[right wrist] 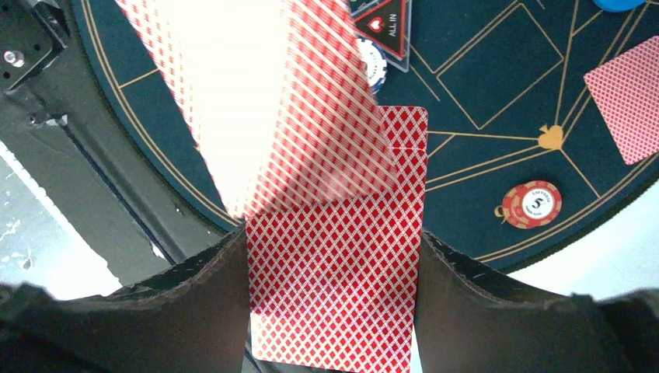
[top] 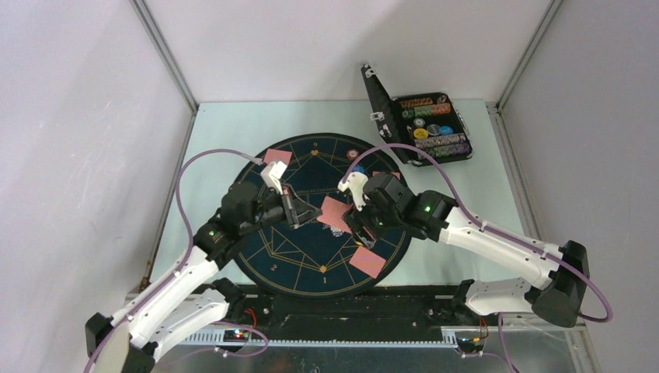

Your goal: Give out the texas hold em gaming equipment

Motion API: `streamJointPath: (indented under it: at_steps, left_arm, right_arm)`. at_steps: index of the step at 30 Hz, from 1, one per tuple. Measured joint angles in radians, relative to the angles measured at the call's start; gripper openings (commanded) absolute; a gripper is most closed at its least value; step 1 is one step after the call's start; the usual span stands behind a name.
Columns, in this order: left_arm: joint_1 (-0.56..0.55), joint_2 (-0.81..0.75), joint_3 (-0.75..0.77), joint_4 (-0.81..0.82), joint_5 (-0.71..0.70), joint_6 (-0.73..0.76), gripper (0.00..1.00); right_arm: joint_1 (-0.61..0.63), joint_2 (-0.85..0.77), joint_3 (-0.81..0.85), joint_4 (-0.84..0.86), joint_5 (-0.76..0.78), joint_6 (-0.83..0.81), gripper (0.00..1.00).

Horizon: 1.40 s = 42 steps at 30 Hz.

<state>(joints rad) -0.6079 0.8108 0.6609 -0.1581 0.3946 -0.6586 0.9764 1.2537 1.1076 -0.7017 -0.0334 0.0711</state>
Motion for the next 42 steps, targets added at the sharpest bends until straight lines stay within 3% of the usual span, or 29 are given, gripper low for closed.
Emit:
streamJointPath:
  at_steps: [18, 25, 30, 31, 40, 42]
  left_arm:
    - [0.193, -0.245, -0.221, 0.060, 0.116, -0.172, 0.00]
    - [0.212, -0.222, -0.298, 0.168, 0.146, -0.234, 0.00]
    - [0.211, -0.098, -0.337, 0.271, 0.189, -0.265, 0.00]
    - [0.206, -0.060, -0.341, 0.283, 0.193, -0.268, 0.02]
    - [0.067, 0.153, -0.318, 0.198, 0.064, -0.198, 0.61]
    - [0.033, 0.200, -0.315, 0.192, 0.018, -0.175, 0.68]
  right_arm:
    - [-0.060, 0.000, 0.000, -0.022, 0.192, 0.063, 0.00]
    - [-0.083, 0.000, 0.000, -0.023, 0.256, 0.088, 0.00]
    - [-0.087, 0.000, 0.000, -0.024, 0.272, 0.098, 0.00]
    - [-0.087, 0.000, 0.000, -0.024, 0.273, 0.098, 0.00]
    - [-0.087, 0.000, 0.000, -0.027, 0.274, 0.098, 0.00]
    - [-0.088, 0.000, 0.000, -0.030, 0.274, 0.098, 0.00]
